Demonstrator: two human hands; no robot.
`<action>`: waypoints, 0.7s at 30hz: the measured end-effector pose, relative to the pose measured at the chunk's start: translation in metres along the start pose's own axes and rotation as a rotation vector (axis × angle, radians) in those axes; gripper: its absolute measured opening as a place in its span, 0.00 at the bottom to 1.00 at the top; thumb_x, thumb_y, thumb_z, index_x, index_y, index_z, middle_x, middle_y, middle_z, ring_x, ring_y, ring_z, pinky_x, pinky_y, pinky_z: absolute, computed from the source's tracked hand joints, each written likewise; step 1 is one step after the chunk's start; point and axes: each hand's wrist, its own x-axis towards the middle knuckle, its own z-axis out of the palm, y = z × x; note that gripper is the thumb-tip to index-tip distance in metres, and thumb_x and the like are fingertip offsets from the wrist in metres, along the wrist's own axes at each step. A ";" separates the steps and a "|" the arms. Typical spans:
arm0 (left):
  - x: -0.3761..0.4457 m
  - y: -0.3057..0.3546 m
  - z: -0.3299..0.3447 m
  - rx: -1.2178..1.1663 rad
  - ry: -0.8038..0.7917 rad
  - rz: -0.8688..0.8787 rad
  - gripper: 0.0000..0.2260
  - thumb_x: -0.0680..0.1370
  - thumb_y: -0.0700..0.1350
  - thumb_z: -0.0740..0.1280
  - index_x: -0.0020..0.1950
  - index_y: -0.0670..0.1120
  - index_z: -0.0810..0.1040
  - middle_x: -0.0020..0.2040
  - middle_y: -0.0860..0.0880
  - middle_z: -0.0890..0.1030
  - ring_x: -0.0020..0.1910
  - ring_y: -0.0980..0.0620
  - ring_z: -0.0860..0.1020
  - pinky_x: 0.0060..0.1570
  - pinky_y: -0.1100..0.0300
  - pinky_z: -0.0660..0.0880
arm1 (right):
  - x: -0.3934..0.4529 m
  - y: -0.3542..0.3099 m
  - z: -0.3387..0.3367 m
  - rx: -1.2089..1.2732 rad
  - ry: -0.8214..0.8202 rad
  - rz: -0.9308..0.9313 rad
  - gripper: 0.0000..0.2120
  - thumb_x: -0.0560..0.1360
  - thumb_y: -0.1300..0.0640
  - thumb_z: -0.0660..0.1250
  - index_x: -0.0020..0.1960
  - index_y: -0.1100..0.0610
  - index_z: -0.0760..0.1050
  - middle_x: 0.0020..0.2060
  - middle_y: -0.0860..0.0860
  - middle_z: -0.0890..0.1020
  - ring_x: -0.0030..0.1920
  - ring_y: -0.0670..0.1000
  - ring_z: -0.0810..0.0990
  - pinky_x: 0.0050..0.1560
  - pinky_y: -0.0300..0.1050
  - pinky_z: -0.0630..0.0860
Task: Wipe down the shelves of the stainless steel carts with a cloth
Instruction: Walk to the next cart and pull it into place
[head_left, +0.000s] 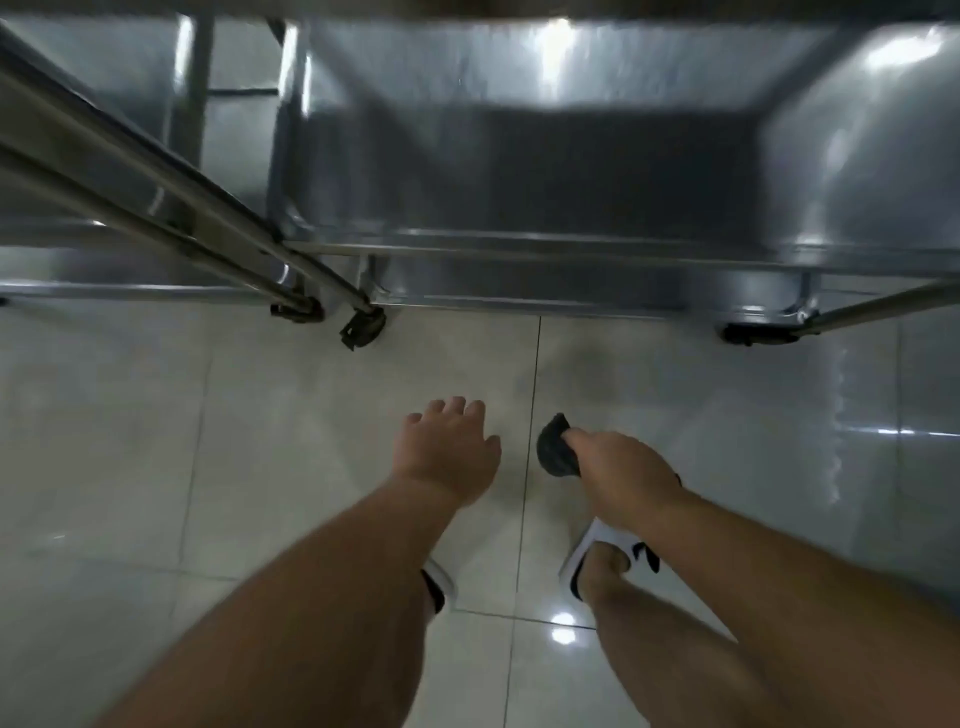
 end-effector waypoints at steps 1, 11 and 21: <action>-0.020 0.004 -0.018 0.002 -0.006 -0.015 0.24 0.85 0.60 0.52 0.78 0.50 0.67 0.76 0.48 0.72 0.73 0.45 0.71 0.67 0.46 0.70 | -0.022 -0.005 -0.013 -0.014 -0.017 -0.007 0.19 0.82 0.63 0.62 0.72 0.56 0.70 0.57 0.57 0.80 0.55 0.58 0.81 0.55 0.52 0.80; -0.217 0.051 -0.154 -0.192 0.054 -0.154 0.24 0.85 0.60 0.54 0.78 0.51 0.67 0.74 0.48 0.74 0.68 0.45 0.74 0.61 0.49 0.70 | -0.239 -0.059 -0.189 -0.178 0.059 -0.115 0.15 0.82 0.61 0.61 0.68 0.55 0.71 0.55 0.56 0.80 0.53 0.59 0.82 0.50 0.50 0.77; -0.358 0.021 -0.229 -0.273 0.186 -0.235 0.23 0.85 0.59 0.53 0.76 0.51 0.69 0.73 0.47 0.74 0.69 0.44 0.74 0.63 0.49 0.71 | -0.370 -0.134 -0.250 -0.365 0.116 -0.162 0.29 0.78 0.65 0.66 0.75 0.49 0.63 0.65 0.54 0.78 0.62 0.58 0.80 0.60 0.55 0.79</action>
